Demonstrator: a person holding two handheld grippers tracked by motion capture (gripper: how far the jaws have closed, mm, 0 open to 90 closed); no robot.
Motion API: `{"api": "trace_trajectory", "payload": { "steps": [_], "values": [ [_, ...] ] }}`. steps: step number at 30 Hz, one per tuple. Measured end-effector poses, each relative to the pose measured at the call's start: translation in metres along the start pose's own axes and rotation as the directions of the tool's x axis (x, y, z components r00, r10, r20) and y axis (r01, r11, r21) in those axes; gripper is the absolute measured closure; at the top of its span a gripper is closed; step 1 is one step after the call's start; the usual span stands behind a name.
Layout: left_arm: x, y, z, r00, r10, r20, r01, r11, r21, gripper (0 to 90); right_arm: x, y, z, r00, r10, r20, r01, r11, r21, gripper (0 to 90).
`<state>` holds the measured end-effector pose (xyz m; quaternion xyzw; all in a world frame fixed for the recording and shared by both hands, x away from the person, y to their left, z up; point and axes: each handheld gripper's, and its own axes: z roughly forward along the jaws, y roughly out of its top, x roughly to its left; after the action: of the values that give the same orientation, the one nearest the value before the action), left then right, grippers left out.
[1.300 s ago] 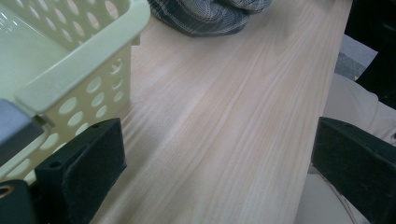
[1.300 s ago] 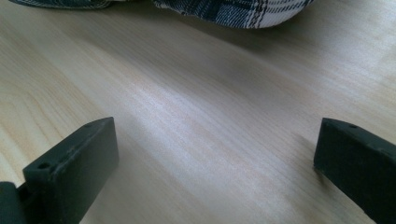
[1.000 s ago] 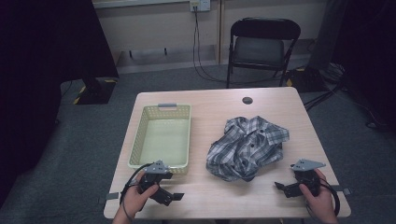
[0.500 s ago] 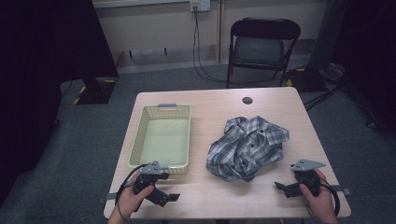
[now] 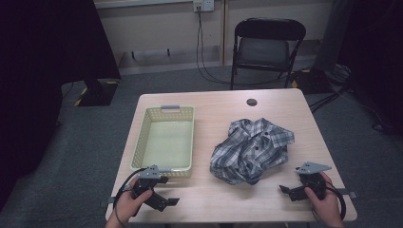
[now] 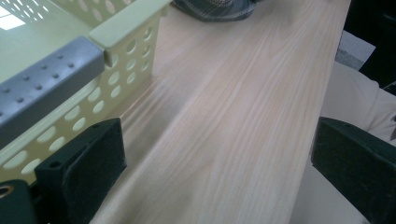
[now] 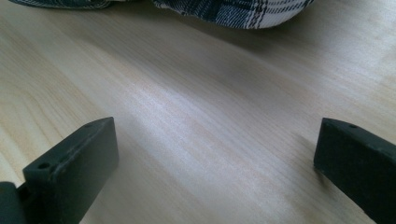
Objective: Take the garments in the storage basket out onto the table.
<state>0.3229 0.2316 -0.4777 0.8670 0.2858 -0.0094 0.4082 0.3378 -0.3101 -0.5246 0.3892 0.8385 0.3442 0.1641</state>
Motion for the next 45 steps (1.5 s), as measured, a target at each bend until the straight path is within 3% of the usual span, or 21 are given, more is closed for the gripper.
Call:
{"api": "trace_trajectory", "payload": {
  "steps": [24,39,45],
  "values": [
    [0.012,-0.016,-0.012,0.9978,-0.041,-0.052,0.042,0.9991,0.008,2.5,0.000,0.000,0.000,1.0000,0.000,0.000,0.000,1.0000,0.000,0.0],
    [0.026,-0.034,-0.017,0.9911,-0.098,-0.091,0.099,0.9949,0.016,2.5,0.000,0.000,0.000,1.0000,0.000,0.000,0.000,1.0000,0.000,0.0],
    [0.029,-0.039,-0.017,0.9890,-0.099,-0.110,0.103,0.9942,0.031,2.5,0.000,0.000,0.000,1.0000,0.000,0.000,0.000,1.0000,0.000,0.0]
  ]
}}
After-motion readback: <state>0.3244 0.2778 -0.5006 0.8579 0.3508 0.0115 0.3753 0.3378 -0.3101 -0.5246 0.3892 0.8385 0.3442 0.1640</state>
